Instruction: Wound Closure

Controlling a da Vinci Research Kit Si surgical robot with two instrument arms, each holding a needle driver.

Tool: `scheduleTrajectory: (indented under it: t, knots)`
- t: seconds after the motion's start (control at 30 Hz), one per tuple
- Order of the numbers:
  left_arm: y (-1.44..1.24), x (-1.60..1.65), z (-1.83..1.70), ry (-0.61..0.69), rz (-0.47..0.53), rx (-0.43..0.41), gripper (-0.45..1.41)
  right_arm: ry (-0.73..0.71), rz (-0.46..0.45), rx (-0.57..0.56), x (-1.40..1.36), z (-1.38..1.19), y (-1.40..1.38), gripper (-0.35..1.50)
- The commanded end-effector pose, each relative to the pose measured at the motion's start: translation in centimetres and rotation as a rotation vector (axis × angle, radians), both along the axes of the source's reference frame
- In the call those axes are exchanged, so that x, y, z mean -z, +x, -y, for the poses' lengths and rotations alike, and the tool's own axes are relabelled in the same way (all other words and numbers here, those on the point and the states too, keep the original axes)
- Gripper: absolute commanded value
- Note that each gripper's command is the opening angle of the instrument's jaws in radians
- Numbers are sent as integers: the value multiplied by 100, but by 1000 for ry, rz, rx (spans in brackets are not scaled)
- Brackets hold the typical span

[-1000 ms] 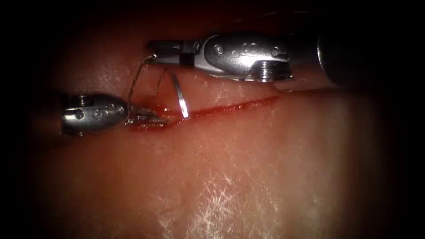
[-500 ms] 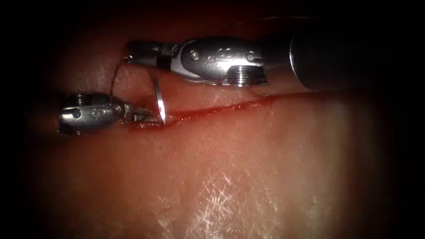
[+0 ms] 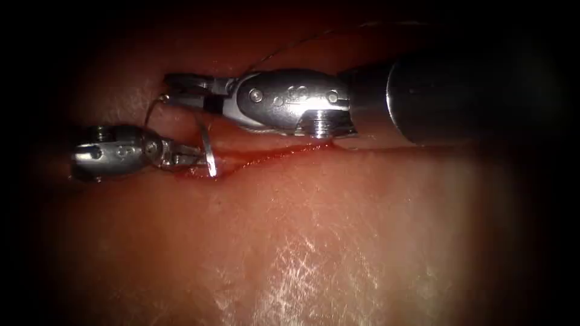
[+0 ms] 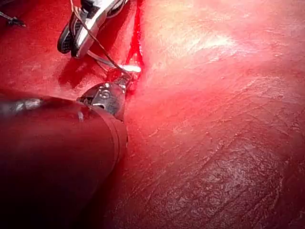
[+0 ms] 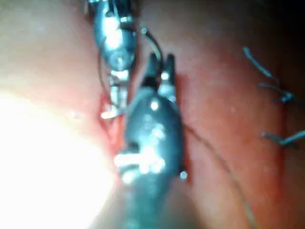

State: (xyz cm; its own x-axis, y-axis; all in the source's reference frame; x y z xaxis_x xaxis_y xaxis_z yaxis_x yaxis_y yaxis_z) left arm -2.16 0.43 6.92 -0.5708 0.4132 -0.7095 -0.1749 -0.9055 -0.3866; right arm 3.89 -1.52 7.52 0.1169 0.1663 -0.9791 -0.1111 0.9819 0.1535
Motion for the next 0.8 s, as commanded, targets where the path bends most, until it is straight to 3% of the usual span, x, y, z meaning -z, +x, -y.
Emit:
scheduleTrajectory:
  t: [0.03,0.8]
  knots:
    - [-6,-6,2,1,1,0,-21,12,-4,4,-3,4,8,-35]
    - [-7,-4,3,3,-4,2,-23,-86,50,-8,-19,4,6,-35]
